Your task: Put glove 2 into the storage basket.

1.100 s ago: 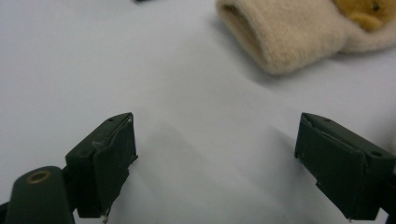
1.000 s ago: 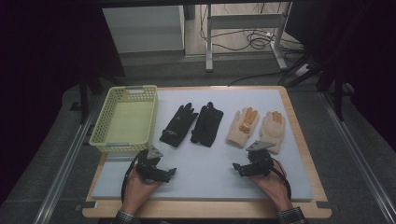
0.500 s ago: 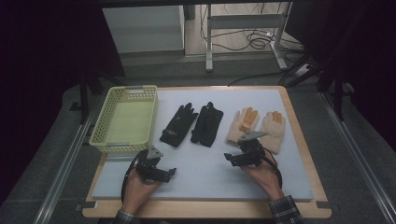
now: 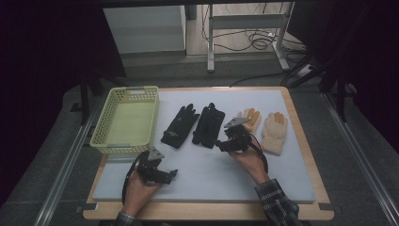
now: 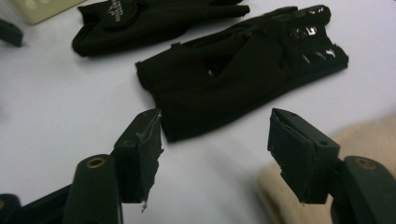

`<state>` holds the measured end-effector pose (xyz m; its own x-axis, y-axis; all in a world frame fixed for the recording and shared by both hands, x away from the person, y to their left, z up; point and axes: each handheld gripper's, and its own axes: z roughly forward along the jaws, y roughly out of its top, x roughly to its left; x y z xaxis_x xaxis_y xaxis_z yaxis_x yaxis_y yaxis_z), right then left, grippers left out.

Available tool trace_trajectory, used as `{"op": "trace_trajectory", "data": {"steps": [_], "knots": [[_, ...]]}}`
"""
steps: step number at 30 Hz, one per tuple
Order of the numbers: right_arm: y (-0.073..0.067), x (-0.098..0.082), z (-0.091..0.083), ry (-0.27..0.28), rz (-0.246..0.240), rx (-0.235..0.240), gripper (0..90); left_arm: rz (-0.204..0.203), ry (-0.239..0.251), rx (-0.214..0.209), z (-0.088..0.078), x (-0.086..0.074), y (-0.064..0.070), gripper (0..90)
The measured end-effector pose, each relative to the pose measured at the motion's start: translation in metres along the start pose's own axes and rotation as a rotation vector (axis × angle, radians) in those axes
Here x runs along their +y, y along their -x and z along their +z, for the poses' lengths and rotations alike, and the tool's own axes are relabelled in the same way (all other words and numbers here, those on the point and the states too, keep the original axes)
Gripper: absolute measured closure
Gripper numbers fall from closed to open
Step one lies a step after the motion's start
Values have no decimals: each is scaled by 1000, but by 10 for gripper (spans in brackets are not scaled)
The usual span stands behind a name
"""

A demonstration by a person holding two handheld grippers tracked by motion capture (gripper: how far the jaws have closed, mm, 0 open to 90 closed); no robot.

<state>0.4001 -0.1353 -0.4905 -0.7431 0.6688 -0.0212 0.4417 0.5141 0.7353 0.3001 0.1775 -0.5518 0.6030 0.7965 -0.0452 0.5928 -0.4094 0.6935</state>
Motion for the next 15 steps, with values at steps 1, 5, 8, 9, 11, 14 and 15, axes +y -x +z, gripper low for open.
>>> {"op": "trace_trajectory", "data": {"steps": [1,5,8,9,11,14,15], "knots": [[1,3,4,-4,-1,-3,361,0,0,1,0,0,0,5],[6,12,22,-21,9,-5,400,-1,0,0,0,0,0,5],[10,18,34,-24,16,1,418,0,0,0,0,0,0,5],[12,20,38,-25,14,-1,418,-1,0,0,0,0,0,5],[14,25,45,-33,19,-2,412,-1,0,-1,0,0,0,5],[15,33,56,-38,21,-13,329,3,-4,0,0,0,-1,5],[16,36,59,-38,25,-18,308,2,-4,0,0,0,-1,5]]}}
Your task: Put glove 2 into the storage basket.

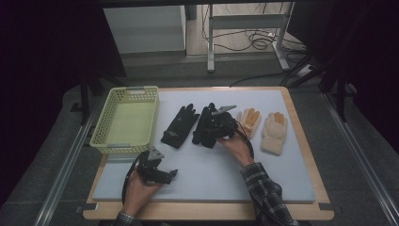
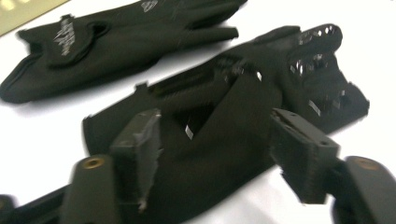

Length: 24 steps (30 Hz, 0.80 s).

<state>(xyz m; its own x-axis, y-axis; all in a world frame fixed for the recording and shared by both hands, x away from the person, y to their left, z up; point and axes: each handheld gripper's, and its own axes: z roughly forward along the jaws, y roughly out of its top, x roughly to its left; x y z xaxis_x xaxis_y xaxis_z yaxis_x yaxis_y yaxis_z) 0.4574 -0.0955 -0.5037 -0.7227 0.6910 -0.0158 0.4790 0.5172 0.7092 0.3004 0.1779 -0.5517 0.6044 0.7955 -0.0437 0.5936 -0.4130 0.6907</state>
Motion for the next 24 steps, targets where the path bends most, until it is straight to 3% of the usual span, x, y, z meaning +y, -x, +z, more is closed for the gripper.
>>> {"op": "trace_trajectory", "data": {"steps": [6,11,16,20,24], "knots": [[-1,10,21,-17,-6,-20,257,-2,2,0,0,0,0,5],[1,11,36,-79,-6,-39,275,-5,4,0,0,0,0,5],[-4,16,39,-127,-47,-40,464,-3,4,0,0,0,0,5],[-5,14,36,-108,-53,-53,725,-2,2,0,0,0,0,5],[-1,10,34,-80,-30,-54,787,-7,6,0,1,0,1,5]]}}
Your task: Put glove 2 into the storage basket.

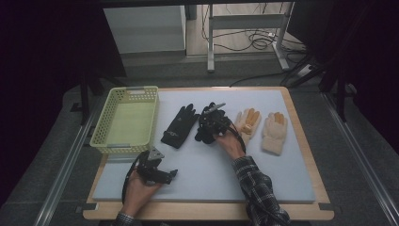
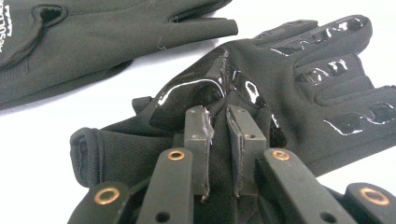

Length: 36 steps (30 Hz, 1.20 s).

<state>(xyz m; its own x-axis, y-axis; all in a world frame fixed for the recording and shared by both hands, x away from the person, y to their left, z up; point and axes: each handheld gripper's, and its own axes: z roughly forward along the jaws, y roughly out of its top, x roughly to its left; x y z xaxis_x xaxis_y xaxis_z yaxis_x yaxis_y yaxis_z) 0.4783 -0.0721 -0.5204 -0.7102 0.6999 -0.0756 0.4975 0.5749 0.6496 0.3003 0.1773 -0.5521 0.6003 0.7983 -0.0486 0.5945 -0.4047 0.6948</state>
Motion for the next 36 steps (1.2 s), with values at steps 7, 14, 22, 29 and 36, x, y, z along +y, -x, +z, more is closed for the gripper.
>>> {"op": "trace_trajectory", "data": {"steps": [7,14,22,29,36], "knots": [[-5,-1,-18,50,-51,-12,794,10,-10,-1,-1,0,-1,5],[-24,-5,-59,88,-105,25,792,12,-12,0,-1,0,-1,5],[-61,-29,-100,105,-134,109,790,2,0,1,0,0,0,5],[-89,-64,-103,59,-104,208,719,-1,0,0,0,0,0,5],[-83,-73,-99,99,-54,239,453,-1,0,0,0,0,0,5]]}}
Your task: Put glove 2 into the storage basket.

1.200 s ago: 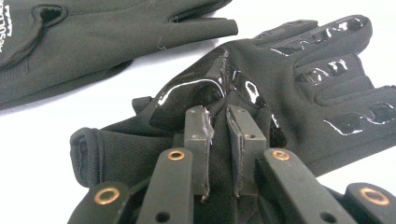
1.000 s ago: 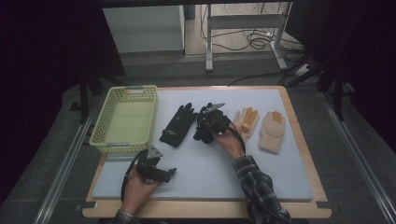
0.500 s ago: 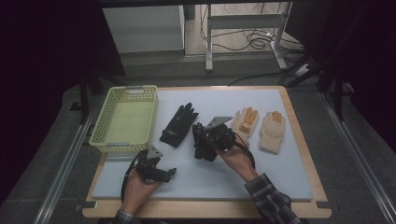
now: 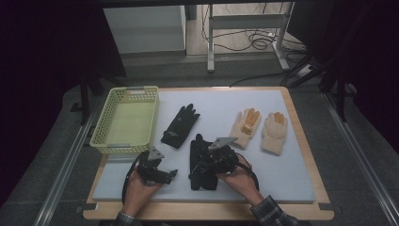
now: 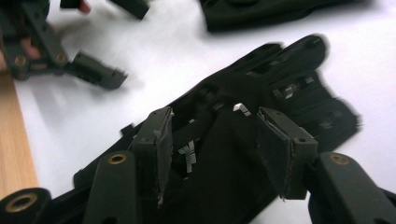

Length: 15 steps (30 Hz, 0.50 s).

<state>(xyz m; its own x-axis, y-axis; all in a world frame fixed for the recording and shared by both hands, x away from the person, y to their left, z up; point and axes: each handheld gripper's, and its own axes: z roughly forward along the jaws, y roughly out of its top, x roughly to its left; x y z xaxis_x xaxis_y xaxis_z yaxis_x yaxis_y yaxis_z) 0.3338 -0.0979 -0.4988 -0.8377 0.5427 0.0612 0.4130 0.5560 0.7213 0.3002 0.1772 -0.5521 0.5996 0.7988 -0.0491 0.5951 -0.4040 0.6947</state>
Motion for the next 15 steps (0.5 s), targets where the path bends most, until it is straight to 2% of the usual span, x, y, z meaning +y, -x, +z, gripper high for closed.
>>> {"op": "trace_trajectory", "data": {"steps": [3,6,13,15], "knots": [[9,4,-1,11,1,-29,453,6,-4,1,0,0,0,5],[18,11,5,17,13,-27,454,4,-1,0,0,0,0,5],[36,40,31,26,18,-25,480,10,-7,1,-1,0,-1,5],[39,50,39,27,5,-28,485,11,-8,1,-1,0,-1,5]]}}
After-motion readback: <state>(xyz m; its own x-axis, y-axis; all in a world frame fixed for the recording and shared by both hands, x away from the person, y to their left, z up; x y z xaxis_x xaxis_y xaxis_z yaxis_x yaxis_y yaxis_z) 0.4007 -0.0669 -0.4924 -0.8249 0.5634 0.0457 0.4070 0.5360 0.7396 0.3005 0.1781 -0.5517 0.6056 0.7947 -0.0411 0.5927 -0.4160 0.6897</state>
